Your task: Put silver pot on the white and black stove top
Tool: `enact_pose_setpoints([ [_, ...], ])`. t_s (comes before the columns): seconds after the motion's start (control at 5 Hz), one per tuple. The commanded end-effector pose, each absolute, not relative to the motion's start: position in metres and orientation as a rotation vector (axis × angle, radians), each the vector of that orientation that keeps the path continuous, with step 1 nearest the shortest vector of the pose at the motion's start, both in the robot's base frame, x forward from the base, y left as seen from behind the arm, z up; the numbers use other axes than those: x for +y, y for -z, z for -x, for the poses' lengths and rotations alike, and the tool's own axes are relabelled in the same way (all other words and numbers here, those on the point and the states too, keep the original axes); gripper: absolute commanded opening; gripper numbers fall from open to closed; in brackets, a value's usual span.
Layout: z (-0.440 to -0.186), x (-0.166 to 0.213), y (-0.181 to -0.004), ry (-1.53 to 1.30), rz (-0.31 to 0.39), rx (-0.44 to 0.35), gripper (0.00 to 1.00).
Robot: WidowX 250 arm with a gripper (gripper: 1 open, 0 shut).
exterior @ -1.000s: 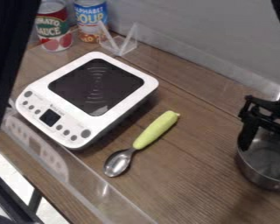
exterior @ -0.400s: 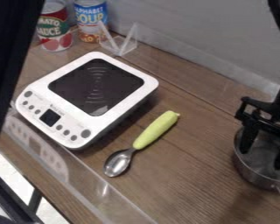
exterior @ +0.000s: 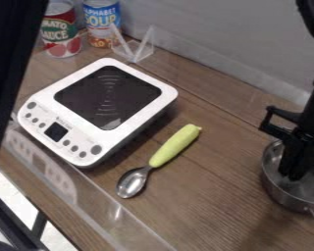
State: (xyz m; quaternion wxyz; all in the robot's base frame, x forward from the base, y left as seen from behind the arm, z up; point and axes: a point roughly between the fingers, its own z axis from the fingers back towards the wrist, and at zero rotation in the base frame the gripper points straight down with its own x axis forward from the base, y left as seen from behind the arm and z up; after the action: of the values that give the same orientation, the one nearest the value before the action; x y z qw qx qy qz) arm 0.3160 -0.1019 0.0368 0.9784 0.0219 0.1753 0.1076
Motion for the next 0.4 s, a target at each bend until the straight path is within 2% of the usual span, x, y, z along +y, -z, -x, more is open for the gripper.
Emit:
enact_pose_setpoints([
  [0.0, -0.3247, -0.101, -0.0546, -0.224, -0.01, 0.301, 0.0],
  [0.2, -0.3247, -0.1038, -0.0549, -0.214, -0.006, 0.301, 0.0],
])
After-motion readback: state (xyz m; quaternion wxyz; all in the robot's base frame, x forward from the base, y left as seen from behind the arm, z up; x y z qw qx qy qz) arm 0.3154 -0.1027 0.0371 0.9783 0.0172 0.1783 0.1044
